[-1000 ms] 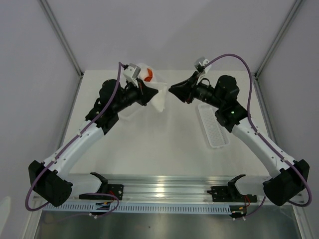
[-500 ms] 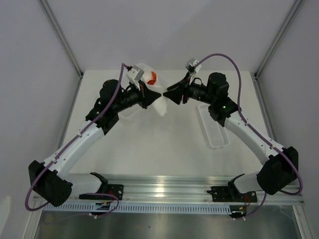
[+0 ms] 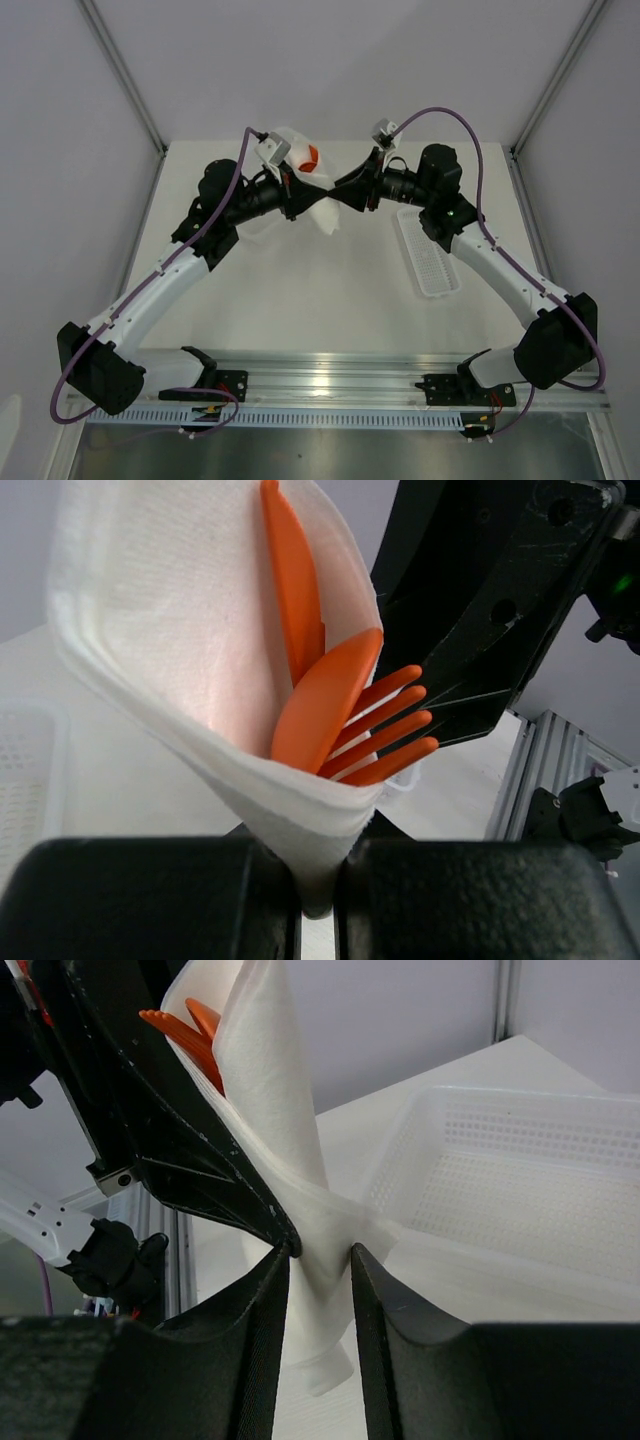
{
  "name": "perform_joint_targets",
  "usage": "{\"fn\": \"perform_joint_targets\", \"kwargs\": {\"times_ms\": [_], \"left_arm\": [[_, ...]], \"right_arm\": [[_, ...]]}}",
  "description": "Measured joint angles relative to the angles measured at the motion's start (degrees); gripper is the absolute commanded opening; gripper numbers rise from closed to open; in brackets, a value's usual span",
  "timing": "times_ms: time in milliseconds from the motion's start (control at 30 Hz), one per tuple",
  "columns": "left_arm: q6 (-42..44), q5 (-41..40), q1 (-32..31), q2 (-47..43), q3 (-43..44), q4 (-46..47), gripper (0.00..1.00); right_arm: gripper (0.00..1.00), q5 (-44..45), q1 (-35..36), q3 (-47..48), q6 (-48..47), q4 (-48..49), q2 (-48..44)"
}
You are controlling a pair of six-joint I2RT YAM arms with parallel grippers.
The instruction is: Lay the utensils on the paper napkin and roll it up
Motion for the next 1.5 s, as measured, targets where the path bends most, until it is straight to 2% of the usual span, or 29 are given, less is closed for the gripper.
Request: {"fn": "perform_joint_targets", "kwargs": {"times_ms": [167, 333, 533, 800, 1000, 1500], "left_arm": [[-0.02, 2.89, 0.09, 0.00, -0.09, 0.61, 0.01], [0.00, 7.13, 0.46, -0.20, -0.87, 1.77, 0.01], [0.44, 11.45, 0.52, -0.26, -1.01, 2.97, 0.01], [0.87, 16.55, 0.55, -0.26, -1.09, 4.85, 0.01], [0.87, 18.14, 0.55, -0.26, -1.09, 5.62, 0.01], [-0.24, 17.40, 0.55, -0.26, -1.09, 7.41, 0.01]], "right_arm": [[0.37, -2.75, -0.02, 0.00, 0.94, 1.79, 0.52], [0.33, -7.04, -0.48, -0.11, 1.53, 2.47, 0.57], [0.33, -12.98, -1.68, -0.15, 1.27, 3.06, 0.55], [0.36, -18.56, -1.90, -0.24, -0.96, 1.36, 0.55], [0.35, -19.67, -1.90, -0.24, -1.55, 0.83, 0.55], [0.26, -17.81, -0.26, -0.26, -2.47, 0.42, 0.57]]}}
